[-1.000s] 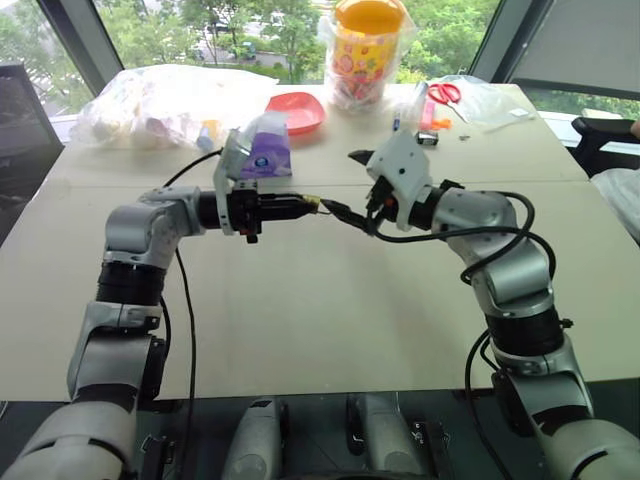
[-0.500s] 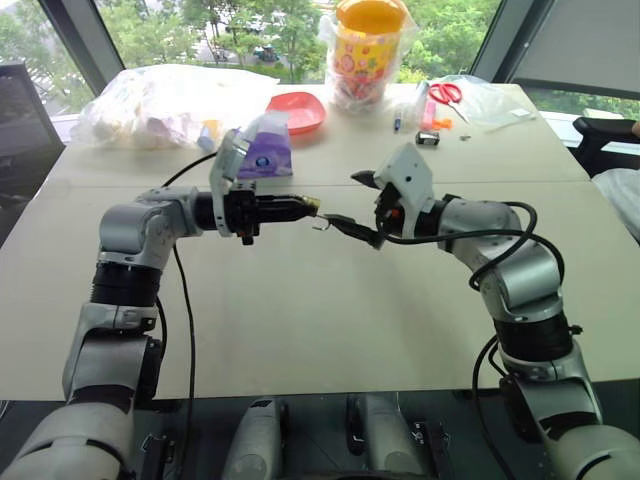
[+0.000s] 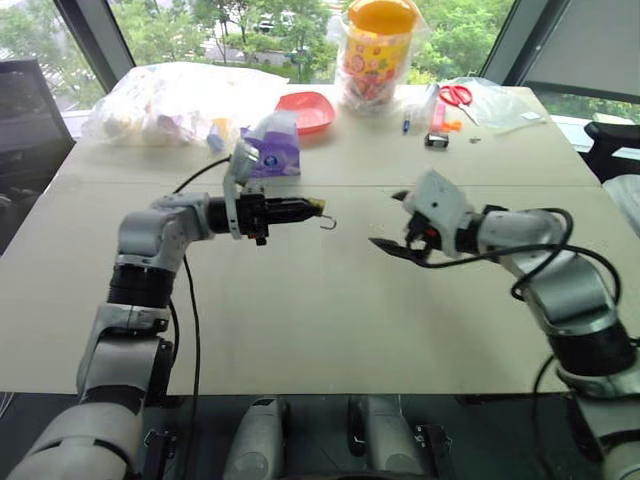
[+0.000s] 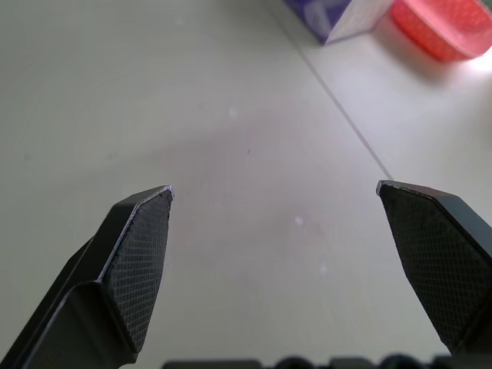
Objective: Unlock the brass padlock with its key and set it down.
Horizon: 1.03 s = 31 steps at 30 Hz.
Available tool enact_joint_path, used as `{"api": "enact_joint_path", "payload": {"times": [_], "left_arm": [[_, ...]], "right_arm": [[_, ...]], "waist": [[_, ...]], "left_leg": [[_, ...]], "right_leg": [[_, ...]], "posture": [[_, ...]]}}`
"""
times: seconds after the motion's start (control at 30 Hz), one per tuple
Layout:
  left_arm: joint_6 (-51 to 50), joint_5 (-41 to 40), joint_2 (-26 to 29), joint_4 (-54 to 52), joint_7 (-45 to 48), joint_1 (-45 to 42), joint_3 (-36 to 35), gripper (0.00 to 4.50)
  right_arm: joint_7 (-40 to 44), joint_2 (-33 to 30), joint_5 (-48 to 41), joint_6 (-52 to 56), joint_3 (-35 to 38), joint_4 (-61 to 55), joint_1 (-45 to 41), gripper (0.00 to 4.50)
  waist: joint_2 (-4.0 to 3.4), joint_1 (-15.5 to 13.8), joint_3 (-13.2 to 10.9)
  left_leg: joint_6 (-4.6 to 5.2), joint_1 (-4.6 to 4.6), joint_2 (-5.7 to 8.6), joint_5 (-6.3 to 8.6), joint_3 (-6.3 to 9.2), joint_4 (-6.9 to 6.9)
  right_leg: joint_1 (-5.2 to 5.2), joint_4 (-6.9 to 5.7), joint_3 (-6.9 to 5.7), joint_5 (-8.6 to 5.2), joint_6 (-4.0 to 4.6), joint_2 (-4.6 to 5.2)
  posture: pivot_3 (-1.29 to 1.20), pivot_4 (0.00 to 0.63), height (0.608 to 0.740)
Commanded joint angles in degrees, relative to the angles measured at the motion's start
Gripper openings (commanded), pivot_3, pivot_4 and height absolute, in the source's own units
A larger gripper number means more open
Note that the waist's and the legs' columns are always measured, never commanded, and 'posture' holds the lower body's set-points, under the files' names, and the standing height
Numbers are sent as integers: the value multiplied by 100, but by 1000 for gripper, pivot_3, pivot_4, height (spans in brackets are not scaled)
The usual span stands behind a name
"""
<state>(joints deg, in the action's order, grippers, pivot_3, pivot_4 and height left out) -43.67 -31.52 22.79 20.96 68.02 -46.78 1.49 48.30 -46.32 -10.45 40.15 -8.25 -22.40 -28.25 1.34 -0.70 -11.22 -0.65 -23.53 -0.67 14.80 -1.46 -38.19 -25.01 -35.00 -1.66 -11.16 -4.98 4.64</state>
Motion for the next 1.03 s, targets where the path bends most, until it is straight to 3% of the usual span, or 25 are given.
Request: {"api": "enact_joint_path", "payload": {"times": [0.03,0.2,0.33,0.47,0.6,0.77,0.9,1.03], "left_arm": [[-55,144,-365,271,-375,-68,123,0],[-97,534,-1133,1273,-859,-303,396,0],[-99,618,-1417,2022,-928,-627,278,0],[-21,695,-1547,2755,-961,-957,122,1754],[104,958,-1390,2625,-651,-953,351,3322],[210,1215,-790,2158,-715,-774,347,3322],[248,1170,-71,675,-595,-124,279,3322],[-117,854,285,-743,-1070,570,-201,3322]], "right_arm": [[274,-274,-402,244,388,-786,92,4421],[144,-368,-775,912,657,-1347,355,4421],[-50,-357,-802,1127,643,-1546,474,4421],[-270,-268,-864,1289,621,-1667,507,4500],[-376,-273,-905,1322,613,-1692,548,4500],[-419,-361,-927,1282,644,-1708,673,4500],[-445,-412,-899,1155,722,-1659,880,4500],[-830,-145,-714,940,733,-1365,982,4500]], "waist": [[0,8,0],[1,0,0],[2,12,0],[2,2,0],[2,1,0],[2,12,0],[2,35,0],[2,5,0]], "left_leg": [[0,0,0,0,2,-1],[0,8,-4,0,5,-5],[0,4,-3,0,4,-7],[0,4,-3,0,6,-7],[0,3,-3,1,6,-5],[1,2,-5,0,6,-5],[0,5,-15,1,6,0],[0,3,-20,1,7,-1]], "right_leg": [[0,-2,-1,4,-7,0],[4,-5,-2,-5,10,-5],[5,-1,-2,-6,12,-3],[4,-2,-5,-6,12,-3],[3,-1,-4,-7,12,-2],[2,-1,-4,-6,13,-2],[0,-1,-3,-6,14,-3],[-2,-1,0,-6,15,3]], "posture": [[0,150,740],[0,150,740],[0,150,740],[0,150,740],[0,150,740],[0,150,740],[0,150,740],[0,150,740]]}}
